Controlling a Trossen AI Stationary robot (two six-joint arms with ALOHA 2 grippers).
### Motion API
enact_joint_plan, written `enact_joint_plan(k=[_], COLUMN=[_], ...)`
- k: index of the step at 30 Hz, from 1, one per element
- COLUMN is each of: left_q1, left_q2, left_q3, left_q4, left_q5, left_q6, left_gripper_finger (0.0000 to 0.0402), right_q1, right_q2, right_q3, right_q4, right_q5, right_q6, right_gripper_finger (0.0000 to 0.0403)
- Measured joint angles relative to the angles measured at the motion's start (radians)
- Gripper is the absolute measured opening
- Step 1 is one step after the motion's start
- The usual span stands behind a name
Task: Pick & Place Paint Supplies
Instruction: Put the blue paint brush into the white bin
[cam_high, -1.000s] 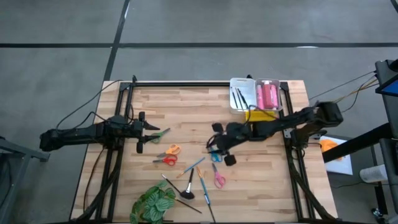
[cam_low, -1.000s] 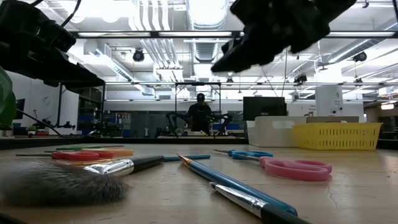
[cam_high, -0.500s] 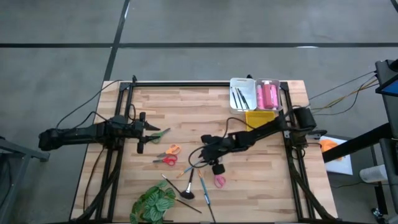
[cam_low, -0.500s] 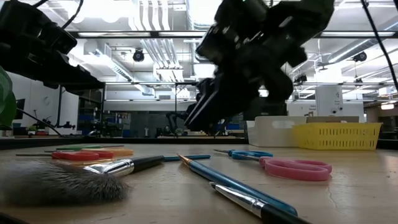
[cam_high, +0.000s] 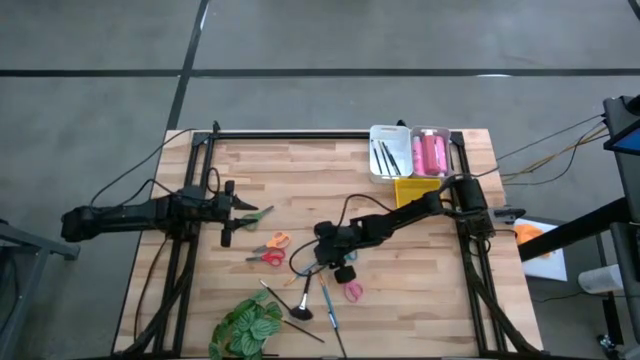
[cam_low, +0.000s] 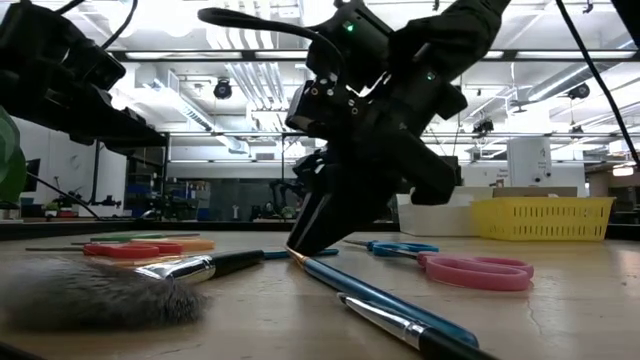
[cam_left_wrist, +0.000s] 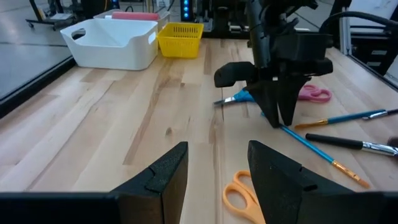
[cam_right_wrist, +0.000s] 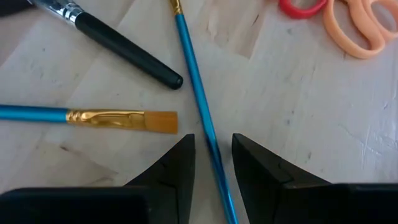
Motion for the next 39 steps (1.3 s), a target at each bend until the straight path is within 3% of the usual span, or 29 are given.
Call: enact_joint_plan(k=[9,17,39], left_q1=[0.0,0.0,0.0], left_q2=[0.012,0.011,0.011], left_q3=[0.0,0.0,0.0], left_q4=[0.0,0.0,0.0], left_q5=[0.0,0.0,0.0], left_q6=[-0.001,-0.001,-0.002], left_gripper_finger=[0.0169,0.0169,0.0169], right_q1=[-0.001,-0.003,-0.009], right_q2=[-0.001,-0.002,-0.043], right_q3=[-0.003,-0.019,-0.028], right_q4=[-0.02,-0.03,-0.046], right_q5=[0.003,-0.02,-0.015], right_q6=[-0.001,0.038,0.056], right_gripper_finger=[0.01,0.0016,0.0016])
